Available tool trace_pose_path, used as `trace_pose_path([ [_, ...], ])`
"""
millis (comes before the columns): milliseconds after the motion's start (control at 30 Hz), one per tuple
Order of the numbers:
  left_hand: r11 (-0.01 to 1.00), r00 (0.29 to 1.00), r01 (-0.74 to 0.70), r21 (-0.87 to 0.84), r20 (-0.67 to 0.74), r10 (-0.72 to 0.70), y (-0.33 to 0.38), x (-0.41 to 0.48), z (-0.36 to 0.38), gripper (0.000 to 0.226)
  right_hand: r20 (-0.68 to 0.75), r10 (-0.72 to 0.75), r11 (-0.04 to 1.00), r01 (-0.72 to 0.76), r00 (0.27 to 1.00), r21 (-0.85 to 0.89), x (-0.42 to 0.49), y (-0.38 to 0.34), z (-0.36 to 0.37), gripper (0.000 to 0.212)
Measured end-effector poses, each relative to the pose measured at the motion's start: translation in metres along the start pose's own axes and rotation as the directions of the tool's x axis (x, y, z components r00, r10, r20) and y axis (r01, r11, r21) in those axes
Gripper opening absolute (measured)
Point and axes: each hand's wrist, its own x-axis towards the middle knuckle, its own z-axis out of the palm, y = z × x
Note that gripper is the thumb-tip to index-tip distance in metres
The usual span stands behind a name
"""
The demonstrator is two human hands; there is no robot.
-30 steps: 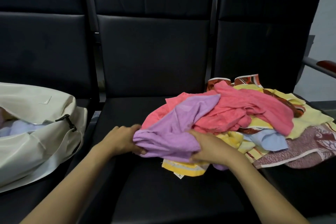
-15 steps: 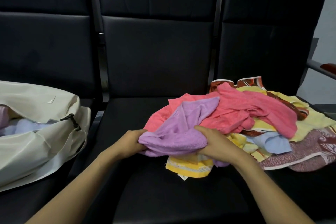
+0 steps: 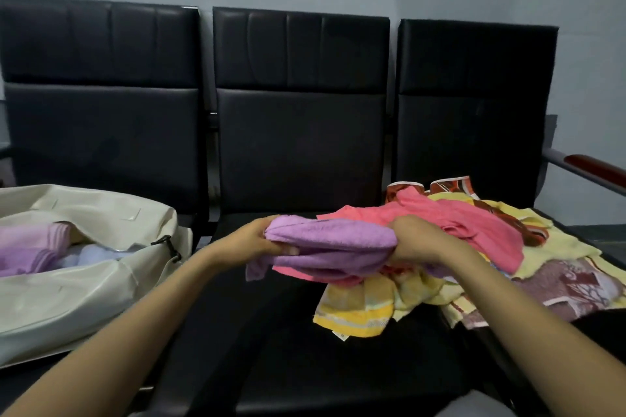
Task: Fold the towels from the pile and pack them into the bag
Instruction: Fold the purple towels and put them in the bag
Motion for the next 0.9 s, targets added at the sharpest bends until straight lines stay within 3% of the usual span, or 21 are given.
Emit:
trace_pose_path([
  [67, 1.0, 1.0, 0.017, 0.017, -0.016, -0.017, 0.015, -0.007, -0.01, 0.051, 0.074, 0.027, 0.995, -0.034, 0.997, 0.093, -0.014, -0.005, -0.017, 0.059],
  [167, 0.931, 0.995, 0.082, 0.356, -0.082, -0.056, 0.04, -0.01, -0.027, 0.053, -0.05, -0.034, 0.983, 0.024, 0.998, -0.18, -0.021, -0.015, -0.042, 0.016],
  [233, 0.799, 0.986, 0.157, 0.581, -0.14, -0.092, 0.064, -0.008, -0.038, 0.043, -0.096, -0.035, 0.95, 0.003, 0.995, -0.312, -0.028, -0.027, -0.064, 0.016],
  [300, 0.703, 0.968, 0.241, 0.669, -0.221, -0.122, 0.094, -0.007, -0.045, 0.038, -0.125, 0.012, 0.94, -0.054, 0.992, -0.337, -0.033, -0.038, -0.085, 0.017],
  [367, 0.649, 0.952, 0.295, 0.701, -0.269, -0.143, 0.115, -0.008, -0.054, 0.039, -0.076, 0.052, 0.959, -0.07, 0.996, -0.273, -0.035, -0.042, -0.105, 0.012],
  [467, 0.75, 0.934, 0.326, 0.576, -0.317, -0.162, 0.125, -0.01, -0.07, 0.034, 0.01, -0.015, 0.999, 0.015, 1.0, -0.041, -0.032, -0.036, -0.123, 0.024],
  [567, 0.789, 0.942, 0.315, 0.527, -0.277, -0.191, 0.123, -0.014, -0.077, 0.02, -0.031, -0.117, 0.983, 0.12, 0.993, 0.138, -0.023, -0.027, -0.122, 0.019],
  [767, 0.776, 0.939, 0.342, 0.531, -0.17, -0.298, 0.115, -0.015, -0.079, 0.026, 0.115, -0.091, 0.987, 0.074, 0.989, 0.143, -0.016, -0.028, -0.112, 0.031],
  [900, 0.595, 0.885, 0.399, 0.698, -0.123, -0.45, 0.121, -0.01, -0.08, 0.022, 0.269, 0.066, 0.997, -0.075, 0.961, 0.021, -0.011, -0.034, -0.119, 0.038],
])
